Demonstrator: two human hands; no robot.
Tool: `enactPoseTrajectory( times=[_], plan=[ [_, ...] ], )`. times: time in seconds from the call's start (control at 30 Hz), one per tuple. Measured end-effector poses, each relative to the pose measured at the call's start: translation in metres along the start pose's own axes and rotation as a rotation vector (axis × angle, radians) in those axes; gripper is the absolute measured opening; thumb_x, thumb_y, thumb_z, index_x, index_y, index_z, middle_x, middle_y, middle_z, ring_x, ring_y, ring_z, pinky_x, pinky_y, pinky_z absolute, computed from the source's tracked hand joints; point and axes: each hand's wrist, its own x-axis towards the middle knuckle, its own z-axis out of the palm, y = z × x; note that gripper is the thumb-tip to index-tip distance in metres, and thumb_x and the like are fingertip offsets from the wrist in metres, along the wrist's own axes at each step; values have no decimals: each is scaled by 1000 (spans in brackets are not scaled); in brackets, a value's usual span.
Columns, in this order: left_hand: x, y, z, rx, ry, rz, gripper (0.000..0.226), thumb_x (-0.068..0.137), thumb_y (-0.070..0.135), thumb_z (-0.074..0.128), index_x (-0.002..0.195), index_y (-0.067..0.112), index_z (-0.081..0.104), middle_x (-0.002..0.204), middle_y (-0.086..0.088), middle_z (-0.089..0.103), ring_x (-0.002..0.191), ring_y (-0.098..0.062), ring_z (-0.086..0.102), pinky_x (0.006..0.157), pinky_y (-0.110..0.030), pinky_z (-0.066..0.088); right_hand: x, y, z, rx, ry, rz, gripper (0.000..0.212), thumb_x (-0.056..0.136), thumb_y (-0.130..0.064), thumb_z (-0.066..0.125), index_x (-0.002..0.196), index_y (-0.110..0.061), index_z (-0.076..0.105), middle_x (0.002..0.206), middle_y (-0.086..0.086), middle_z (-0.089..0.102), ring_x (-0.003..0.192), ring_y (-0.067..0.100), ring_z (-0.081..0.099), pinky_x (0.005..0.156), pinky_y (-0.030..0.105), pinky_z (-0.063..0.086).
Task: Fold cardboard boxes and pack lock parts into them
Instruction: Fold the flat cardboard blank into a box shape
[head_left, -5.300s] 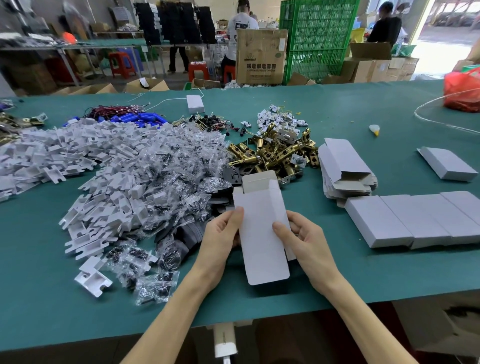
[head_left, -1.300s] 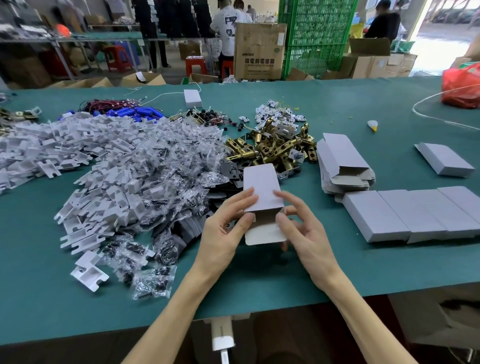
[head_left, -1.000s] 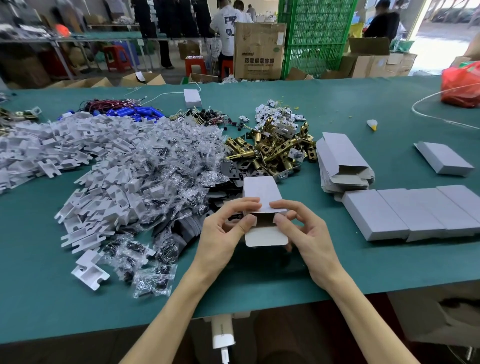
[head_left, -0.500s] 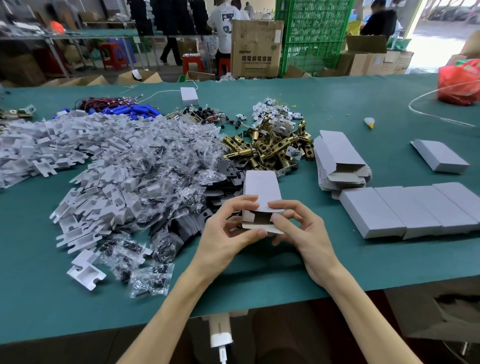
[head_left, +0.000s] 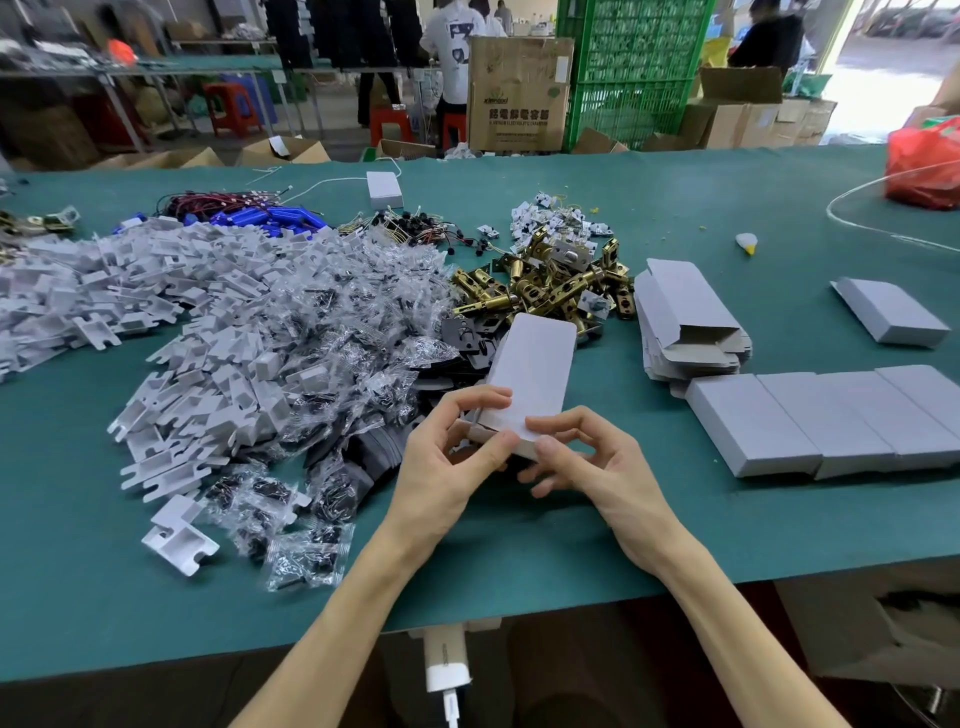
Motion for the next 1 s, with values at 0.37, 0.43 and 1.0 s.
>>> enactPoseTrajectory(
  times=[0.37, 0.43, 1.0],
  plan=[
    [1, 1, 4, -155, 25, -152, 60, 88, 16, 78, 142, 19, 53, 127, -3, 72, 105, -24, 73, 90, -37, 61, 0, 1, -1, -33, 22, -7, 20, 91, -12, 72, 111, -9, 70, 93, 16, 65, 80, 34, 74, 73, 36, 62],
    [2, 1, 5, -221, -14, -184, 55, 95, 10, 74, 145, 18, 52, 122, -12, 74, 99, -31, 75, 86, -39, 62, 0, 0, 0, -44, 19, -13, 19, 92, -13, 71, 111, -10, 71, 95, 21, 63, 80, 32, 74, 73, 36, 62],
    [3, 2, 0, -301, -57, -239, 59, 89, 14, 79, 143, 25, 58, 94, -15, 76, 73, -25, 72, 76, -32, 60, 4, 2, -1, -71, -4, -60, 97, 87, -19, 75, 158, -52, 16, 89, 22, 57, 67, 37, 70, 66, 36, 61]
  ],
)
